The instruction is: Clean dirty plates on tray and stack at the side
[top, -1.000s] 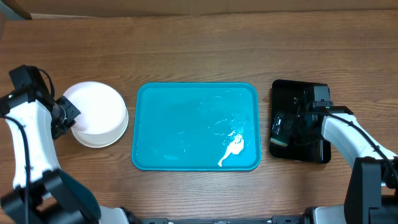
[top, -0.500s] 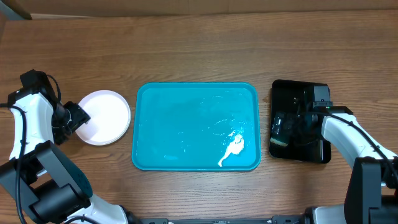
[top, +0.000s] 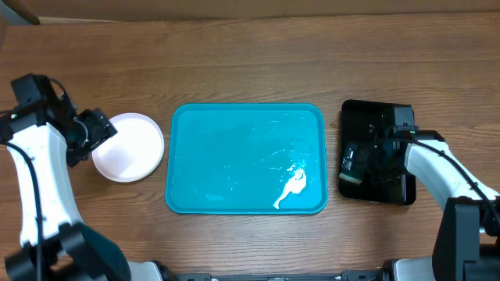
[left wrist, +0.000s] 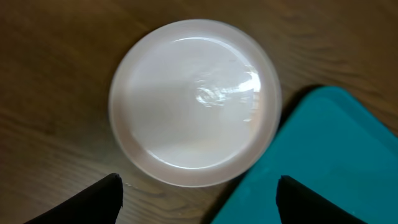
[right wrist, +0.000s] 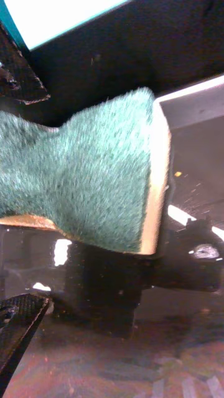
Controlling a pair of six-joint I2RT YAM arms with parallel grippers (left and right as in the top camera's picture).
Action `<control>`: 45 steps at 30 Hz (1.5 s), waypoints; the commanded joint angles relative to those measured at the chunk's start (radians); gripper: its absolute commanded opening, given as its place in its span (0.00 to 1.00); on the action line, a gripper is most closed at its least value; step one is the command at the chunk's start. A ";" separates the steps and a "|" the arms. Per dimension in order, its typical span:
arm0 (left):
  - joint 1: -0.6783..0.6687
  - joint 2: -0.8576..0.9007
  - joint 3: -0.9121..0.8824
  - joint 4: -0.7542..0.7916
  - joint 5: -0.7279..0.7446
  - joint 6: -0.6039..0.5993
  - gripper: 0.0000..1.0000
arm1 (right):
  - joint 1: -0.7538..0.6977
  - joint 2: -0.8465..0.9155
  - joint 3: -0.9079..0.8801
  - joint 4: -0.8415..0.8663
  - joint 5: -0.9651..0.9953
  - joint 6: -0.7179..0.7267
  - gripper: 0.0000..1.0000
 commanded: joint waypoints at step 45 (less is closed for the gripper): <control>-0.307 -0.991 -0.393 -0.018 0.130 0.189 1.00 | 0.046 -0.916 -0.037 -0.214 0.011 -0.079 1.00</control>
